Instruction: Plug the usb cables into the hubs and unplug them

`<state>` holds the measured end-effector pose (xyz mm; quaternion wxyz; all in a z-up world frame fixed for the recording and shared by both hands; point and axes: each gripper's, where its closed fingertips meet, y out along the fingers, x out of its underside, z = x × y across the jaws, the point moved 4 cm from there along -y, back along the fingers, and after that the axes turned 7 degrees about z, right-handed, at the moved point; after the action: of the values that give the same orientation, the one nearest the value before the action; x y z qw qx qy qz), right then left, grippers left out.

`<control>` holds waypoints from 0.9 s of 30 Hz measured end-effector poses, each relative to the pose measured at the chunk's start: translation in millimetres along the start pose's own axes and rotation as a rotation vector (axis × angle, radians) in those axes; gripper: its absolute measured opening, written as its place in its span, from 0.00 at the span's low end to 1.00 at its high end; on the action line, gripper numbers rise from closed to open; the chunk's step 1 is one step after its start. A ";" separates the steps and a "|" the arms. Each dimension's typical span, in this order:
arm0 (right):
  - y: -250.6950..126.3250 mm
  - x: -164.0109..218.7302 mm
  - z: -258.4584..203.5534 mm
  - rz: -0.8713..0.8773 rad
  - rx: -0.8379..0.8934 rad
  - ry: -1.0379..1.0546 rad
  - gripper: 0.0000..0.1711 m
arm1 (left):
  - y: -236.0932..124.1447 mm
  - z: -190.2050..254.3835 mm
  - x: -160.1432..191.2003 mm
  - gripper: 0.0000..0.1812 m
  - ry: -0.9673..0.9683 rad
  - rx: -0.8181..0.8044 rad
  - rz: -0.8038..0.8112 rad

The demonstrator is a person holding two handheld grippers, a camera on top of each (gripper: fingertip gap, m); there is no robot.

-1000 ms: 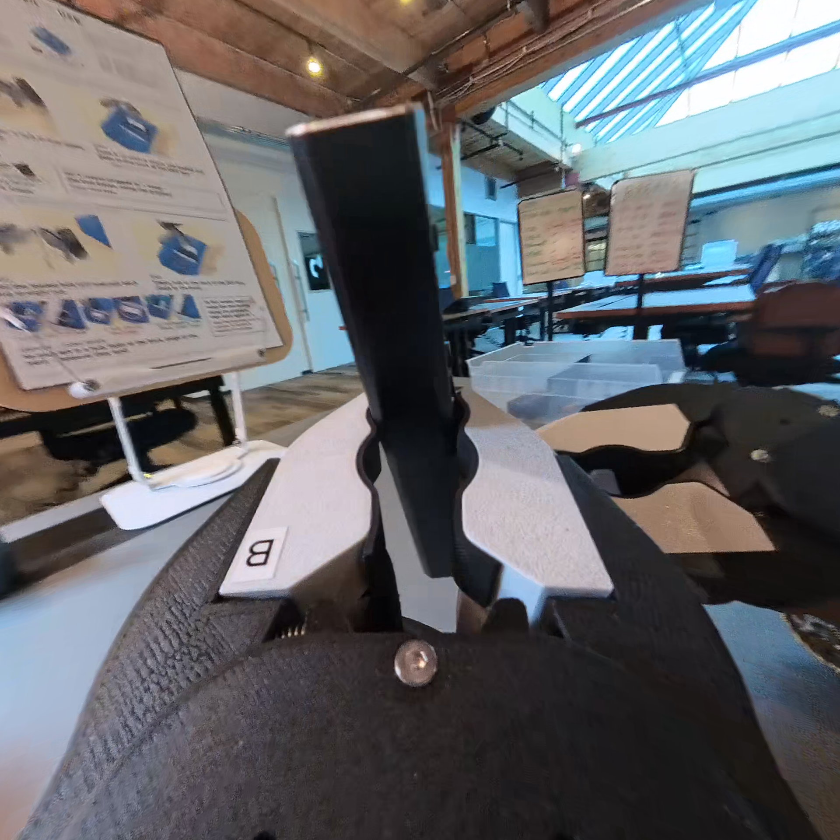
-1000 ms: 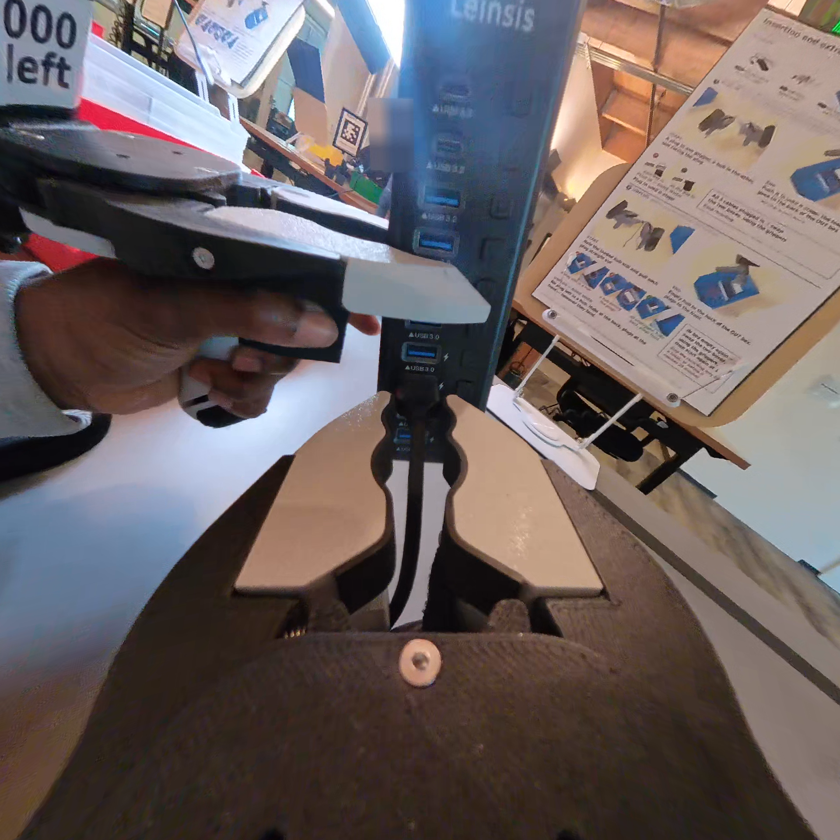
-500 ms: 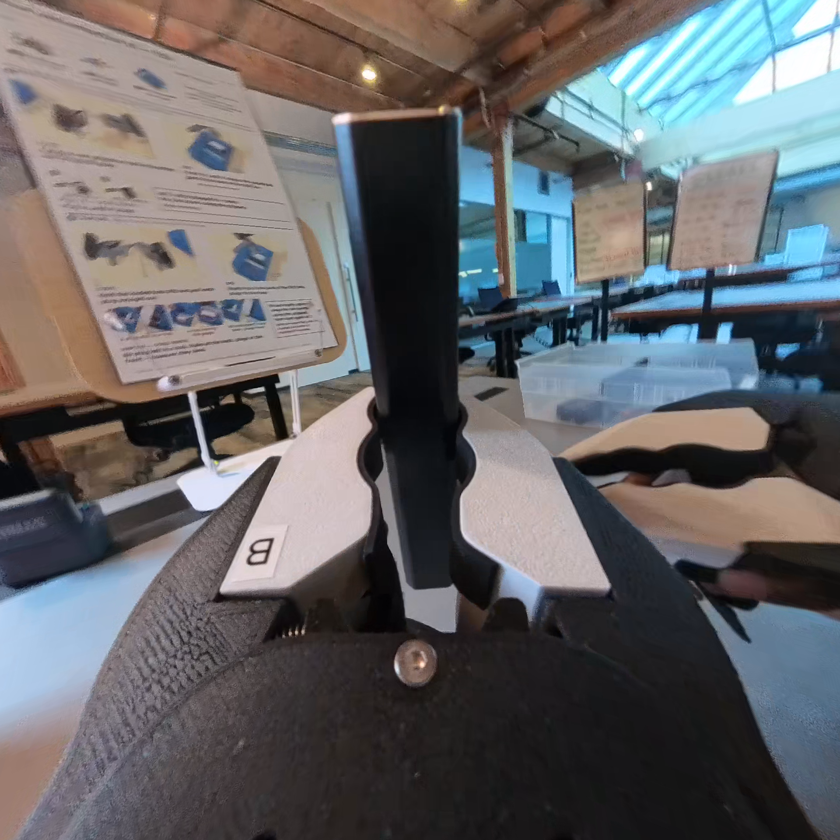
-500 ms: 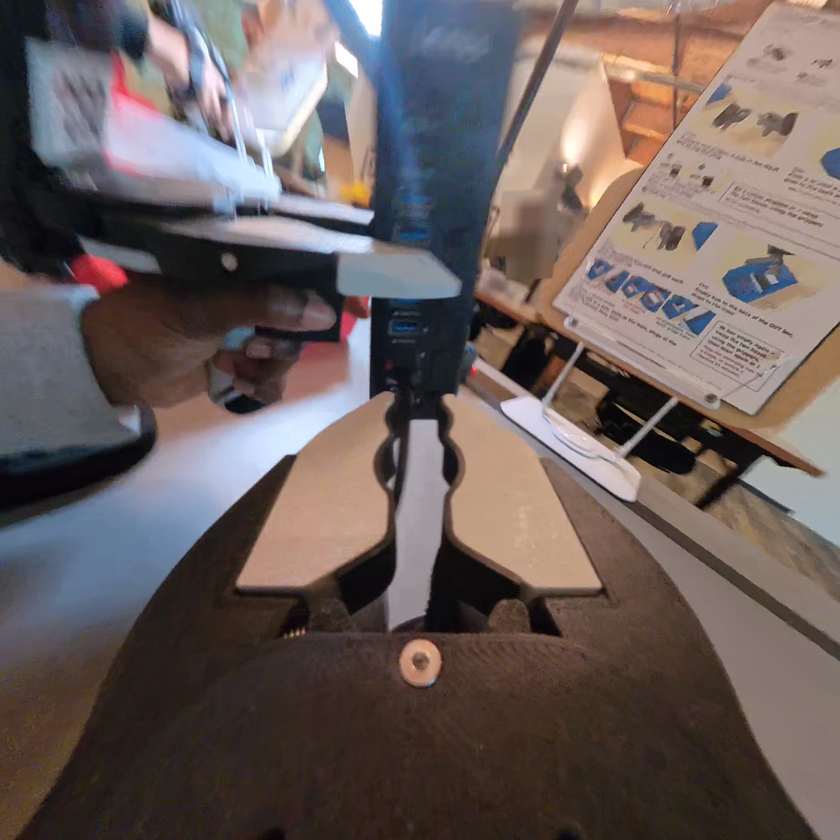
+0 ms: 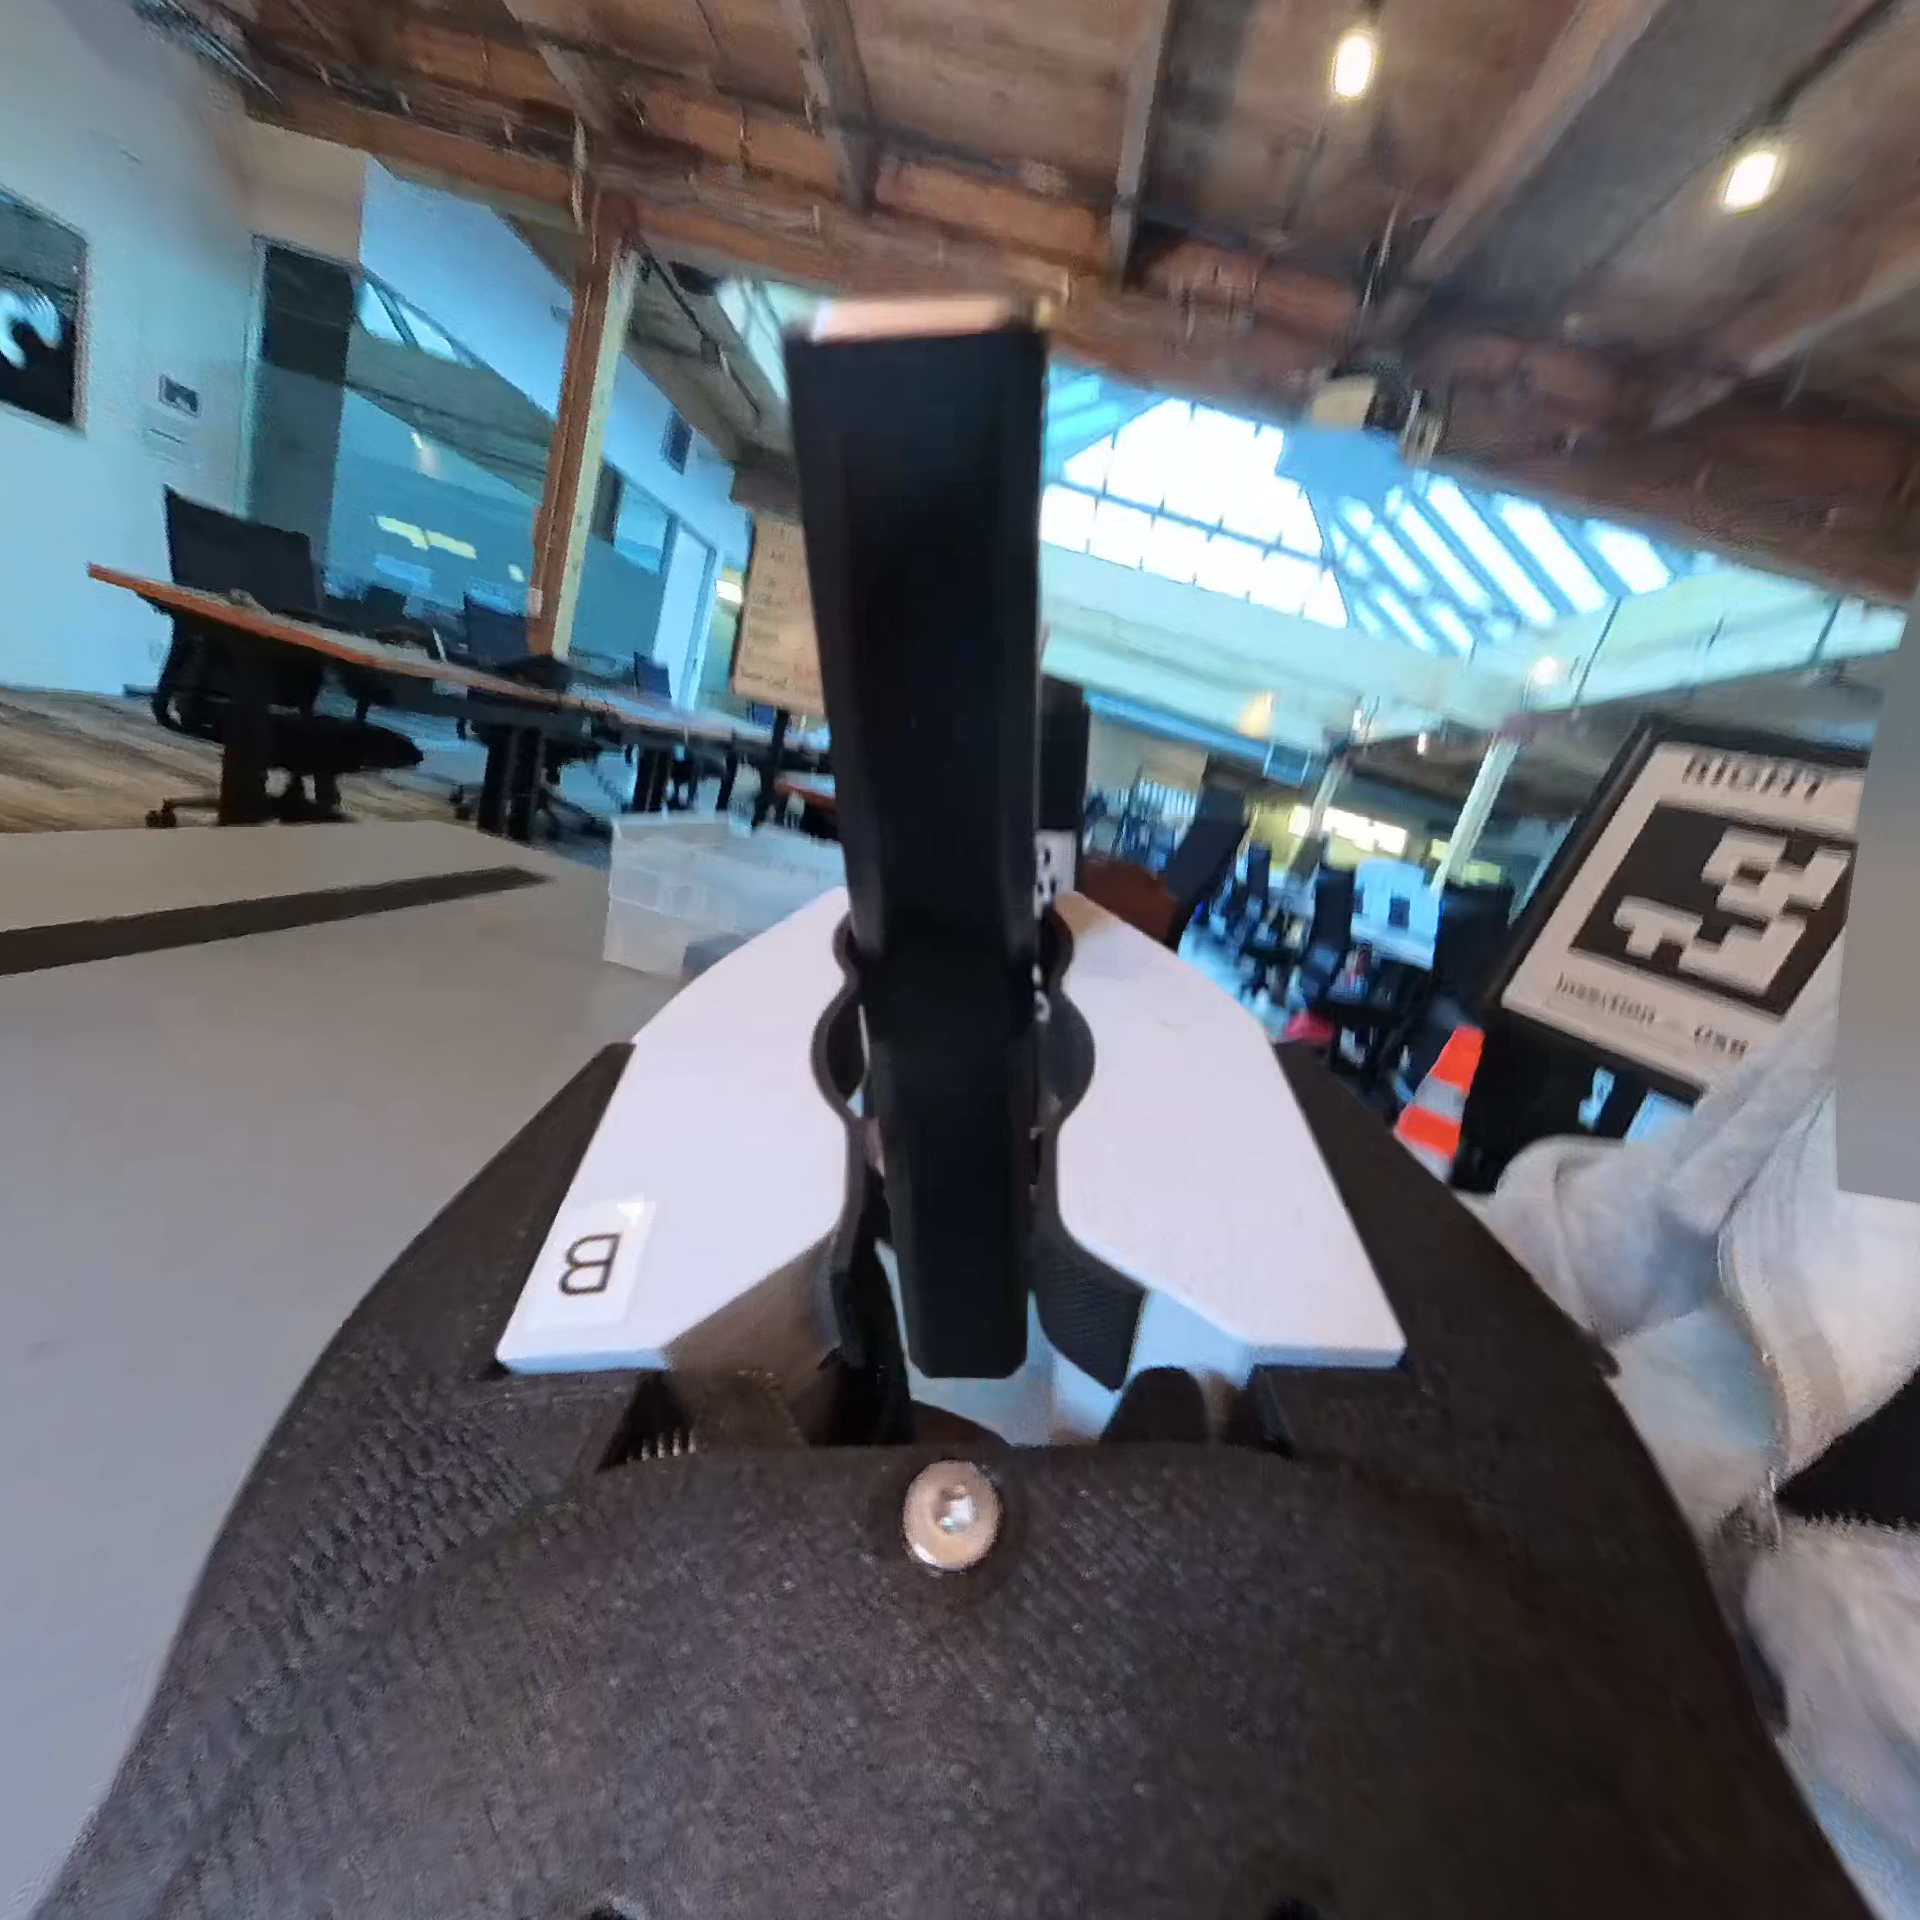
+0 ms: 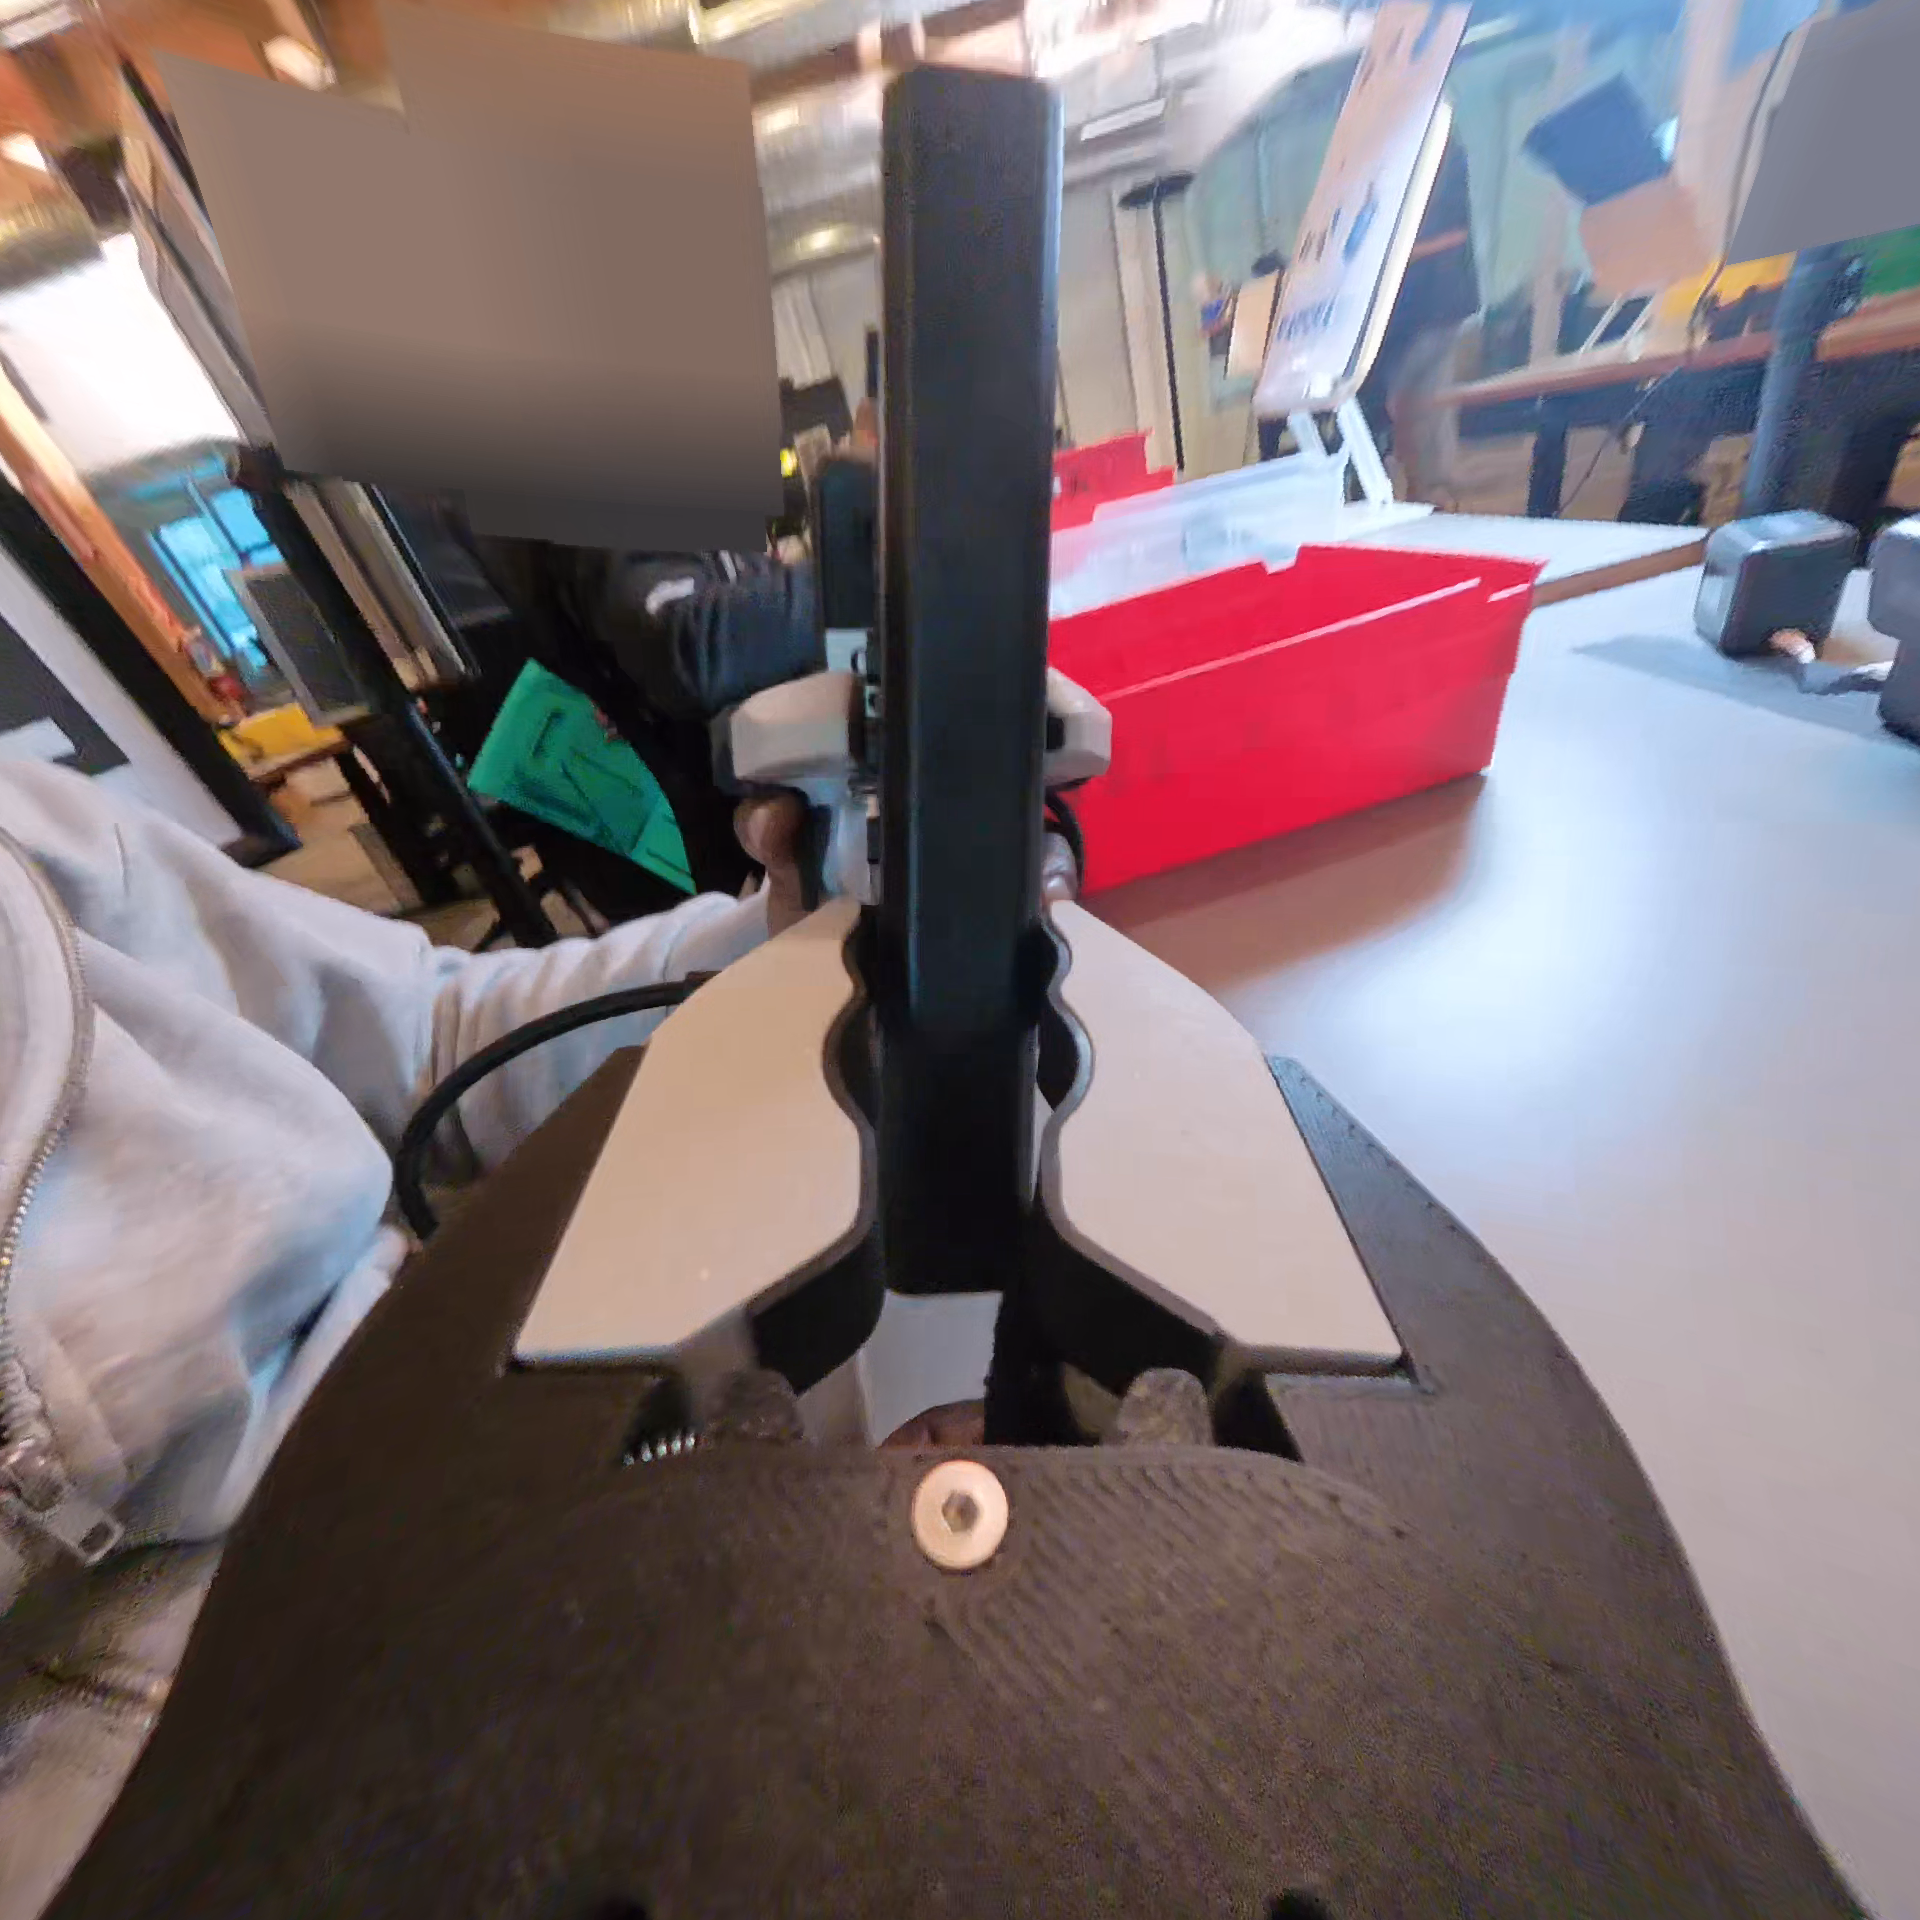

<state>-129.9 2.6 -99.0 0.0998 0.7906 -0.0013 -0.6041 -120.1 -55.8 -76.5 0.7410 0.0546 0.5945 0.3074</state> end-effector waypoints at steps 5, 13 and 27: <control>-14.0 -22.9 6.0 0.215 0.033 0.055 0.16 | -6.3 -2.3 -10.1 0.30 -0.072 -0.004 0.063; -20.7 -43.7 -1.4 0.533 -0.027 0.088 0.16 | 18.1 4.4 37.9 0.28 0.113 -0.019 -0.200; -20.0 -22.4 -8.0 0.092 -0.017 -0.180 0.32 | 11.1 11.5 61.8 0.15 0.129 0.052 -0.464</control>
<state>-130.6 26.2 -78.8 0.1333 0.7315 -0.0414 -0.6674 -107.5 -11.4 -120.6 0.7508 -0.0841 0.6448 0.1164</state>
